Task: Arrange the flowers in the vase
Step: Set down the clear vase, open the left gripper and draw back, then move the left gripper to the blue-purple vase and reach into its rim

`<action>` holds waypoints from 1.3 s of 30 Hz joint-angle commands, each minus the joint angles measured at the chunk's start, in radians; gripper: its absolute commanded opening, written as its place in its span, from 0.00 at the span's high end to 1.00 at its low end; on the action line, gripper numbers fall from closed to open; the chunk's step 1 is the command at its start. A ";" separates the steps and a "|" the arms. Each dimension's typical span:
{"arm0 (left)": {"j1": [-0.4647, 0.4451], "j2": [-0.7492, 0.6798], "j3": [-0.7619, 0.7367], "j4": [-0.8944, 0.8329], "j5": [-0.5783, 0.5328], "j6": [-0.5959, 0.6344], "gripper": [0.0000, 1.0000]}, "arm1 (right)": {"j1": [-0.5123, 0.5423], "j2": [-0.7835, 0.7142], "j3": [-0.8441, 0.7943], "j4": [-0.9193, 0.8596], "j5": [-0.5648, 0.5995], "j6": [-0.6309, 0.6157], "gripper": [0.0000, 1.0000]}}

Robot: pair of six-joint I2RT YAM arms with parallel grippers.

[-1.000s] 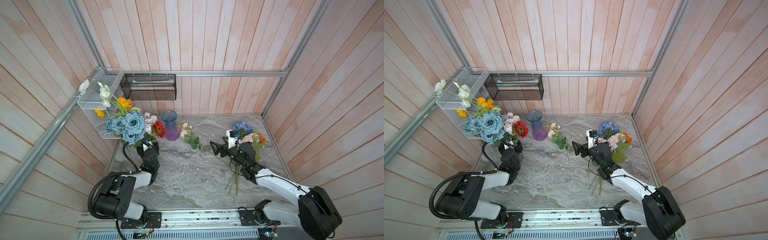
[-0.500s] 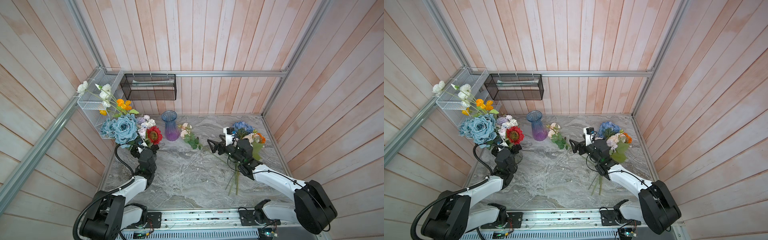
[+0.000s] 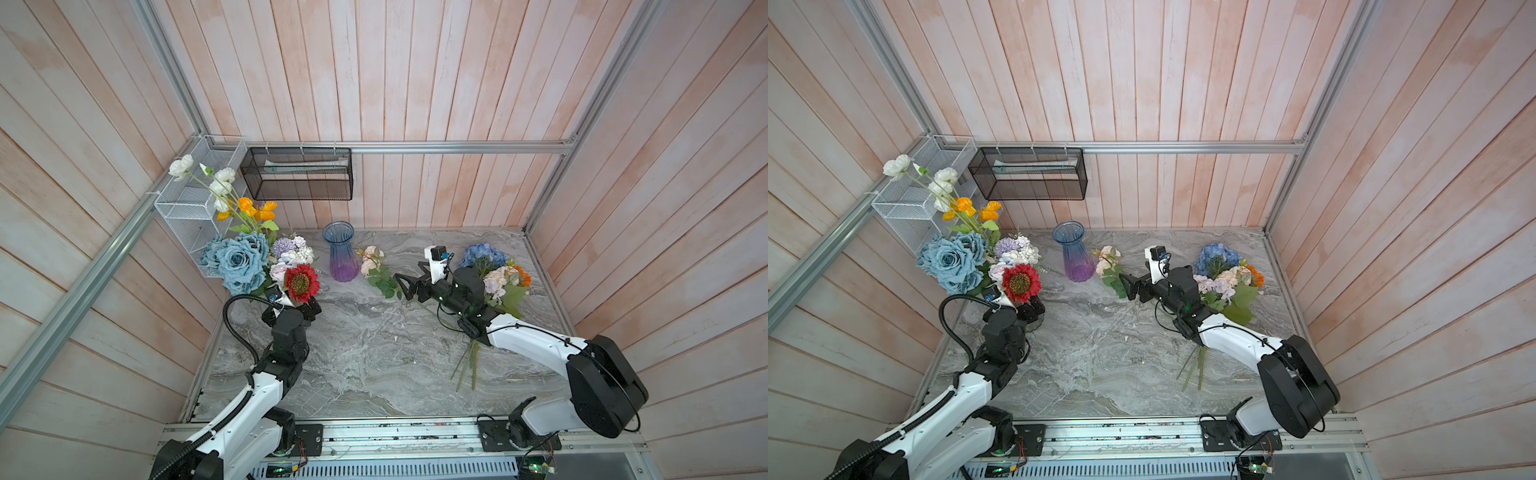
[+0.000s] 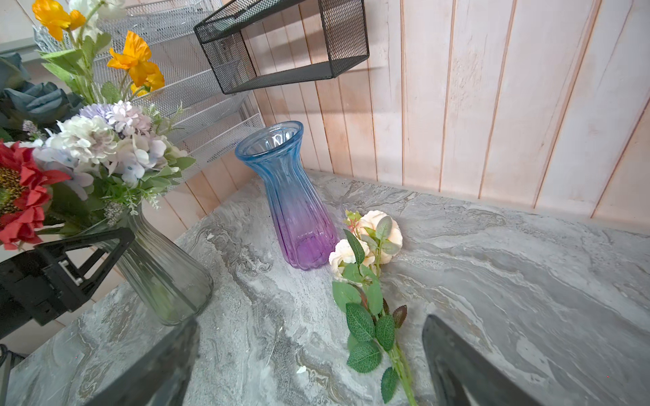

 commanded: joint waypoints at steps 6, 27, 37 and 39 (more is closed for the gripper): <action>-0.031 -0.038 0.017 -0.257 0.037 -0.163 0.00 | 0.007 -0.030 -0.007 0.027 0.004 0.005 0.02; -0.613 0.302 0.260 -0.341 -0.350 -0.293 0.00 | 0.002 -0.121 -0.101 0.011 0.067 -0.007 0.02; -0.653 0.561 0.383 0.104 -0.289 0.057 0.00 | -0.017 -0.173 -0.147 0.004 0.092 -0.015 0.02; -0.590 0.591 0.415 0.123 -0.192 0.061 0.00 | -0.021 -0.181 -0.155 0.004 0.094 -0.016 0.02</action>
